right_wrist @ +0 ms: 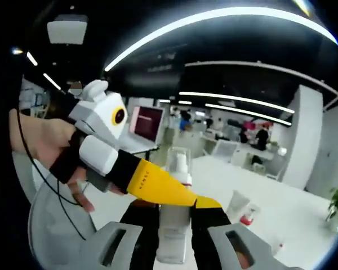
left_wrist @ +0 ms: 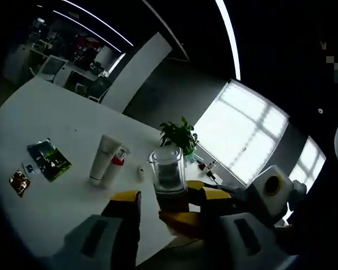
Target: Arrange the skincare products in the storage area until every visible bottle or jar stands upright without overlapping.
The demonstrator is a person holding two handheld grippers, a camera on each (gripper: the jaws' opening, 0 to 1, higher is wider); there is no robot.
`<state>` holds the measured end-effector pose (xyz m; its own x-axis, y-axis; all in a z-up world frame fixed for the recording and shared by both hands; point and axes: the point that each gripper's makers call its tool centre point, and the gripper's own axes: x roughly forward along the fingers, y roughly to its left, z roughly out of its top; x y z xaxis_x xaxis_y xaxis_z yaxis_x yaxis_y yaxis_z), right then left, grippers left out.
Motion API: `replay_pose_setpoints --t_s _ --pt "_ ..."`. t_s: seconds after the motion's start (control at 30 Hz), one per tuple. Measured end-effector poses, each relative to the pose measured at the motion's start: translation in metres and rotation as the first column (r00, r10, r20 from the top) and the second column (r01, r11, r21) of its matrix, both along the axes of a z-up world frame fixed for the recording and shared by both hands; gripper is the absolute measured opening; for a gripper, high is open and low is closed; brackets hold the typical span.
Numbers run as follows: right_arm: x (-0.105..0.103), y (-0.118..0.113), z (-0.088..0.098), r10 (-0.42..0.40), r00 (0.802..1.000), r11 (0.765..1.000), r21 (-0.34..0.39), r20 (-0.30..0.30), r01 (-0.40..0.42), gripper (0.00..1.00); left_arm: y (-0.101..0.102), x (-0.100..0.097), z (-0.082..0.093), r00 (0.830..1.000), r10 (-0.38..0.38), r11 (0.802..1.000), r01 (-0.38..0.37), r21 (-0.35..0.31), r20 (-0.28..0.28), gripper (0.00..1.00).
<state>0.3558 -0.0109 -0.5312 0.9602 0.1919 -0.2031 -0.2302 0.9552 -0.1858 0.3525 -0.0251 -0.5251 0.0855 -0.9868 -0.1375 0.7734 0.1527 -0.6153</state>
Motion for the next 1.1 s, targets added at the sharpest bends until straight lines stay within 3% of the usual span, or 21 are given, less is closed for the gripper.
replay_pose_setpoints --t_s 0.1,0.17,0.2,0.4,0.5,0.53,0.57,0.63,0.67,0.73,0.8,0.83,0.9,0.93,0.97,1.03,1.1 --pt "0.0 0.002 -0.003 0.006 1.0 1.0 -0.016 -0.012 -0.006 0.12 -0.001 -0.002 0.001 1.0 -0.011 1.0 0.011 -0.008 -0.003 0.28" --pt "-0.001 0.002 -0.004 0.008 1.0 1.0 -0.029 -0.016 -0.008 0.12 -0.002 -0.003 0.003 1.0 -0.014 1.0 0.014 -0.018 -0.006 0.17" --pt "-0.001 0.001 -0.002 0.009 1.0 0.999 -0.033 -0.009 -0.009 0.12 -0.001 0.002 0.006 1.0 -0.007 1.0 0.008 -0.029 0.024 0.16" --pt "-0.003 0.011 0.006 0.068 0.998 0.996 -0.063 -0.008 -0.068 0.14 0.006 0.002 0.011 0.999 -0.051 0.997 0.052 -0.057 0.017 0.15" --pt "-0.006 0.02 0.008 0.152 0.988 0.987 0.064 -0.039 -0.149 0.16 0.015 0.001 0.023 0.993 -0.11 0.987 0.113 -0.115 0.033 0.15" --pt "-0.007 0.021 0.006 0.188 0.981 0.973 0.15 -0.056 -0.178 0.2 0.017 0.001 0.031 0.992 -0.12 0.98 0.123 -0.154 0.028 0.15" --pt "-0.01 0.023 0.003 0.226 0.971 0.955 0.217 -0.08 -0.204 0.32 0.022 -0.002 0.044 0.984 -0.174 0.962 0.178 -0.205 0.038 0.15" --pt "-0.017 0.026 -0.002 0.306 0.945 0.908 0.334 -0.119 -0.252 0.54 0.029 0.001 0.057 0.975 -0.198 0.95 0.216 -0.226 0.1 0.15" --pt "-0.021 0.025 -0.002 0.348 0.929 0.879 0.387 -0.125 -0.277 0.58 0.034 0.005 0.061 0.967 -0.212 0.945 0.24 -0.221 0.143 0.15" --pt "-0.026 0.022 0.002 0.388 0.914 0.856 0.414 -0.118 -0.31 0.52 0.043 0.007 0.073 0.942 -0.263 0.926 0.307 -0.219 0.21 0.15" --pt "-0.033 0.027 0.012 0.461 0.882 0.814 0.446 -0.103 -0.373 0.48 0.051 0.004 0.086 0.91 -0.315 0.899 0.377 -0.224 0.269 0.15" --pt "-0.037 0.031 0.017 0.495 0.864 0.797 0.445 -0.095 -0.408 0.48 0.054 -0.001 0.091 0.891 -0.355 0.879 0.421 -0.224 0.282 0.15" --pt "-0.035 0.034 0.025 0.506 0.859 0.79 0.439 -0.074 -0.427 0.49 0.055 -0.006 0.094 0.869 -0.391 0.862 0.462 -0.21 0.305 0.15" --pt "-0.035 0.039 0.033 0.532 0.846 0.764 0.456 -0.045 -0.456 0.48 0.056 -0.014 0.093 0.843 -0.435 0.842 0.505 -0.188 0.318 0.15" --pt "-0.034 0.042 0.04 0.552 0.834 0.739 0.475 -0.021 -0.477 0.48 0.055 -0.017 0.091 0.829 -0.45 0.836 0.522 -0.171 0.331 0.15" --pt "-0.034 0.049 0.047 0.576 0.818 0.713 0.485 0.007 -0.506 0.46 0.053 -0.028 0.087 0.796 -0.501 0.81 0.569 -0.14 0.339 0.15" --pt "-0.036 0.057 0.05 0.606 0.795 0.692 0.48 0.02 -0.539 0.42 0.051 -0.037 0.086 0.776 -0.532 0.79 0.599 -0.132 0.34 0.15"
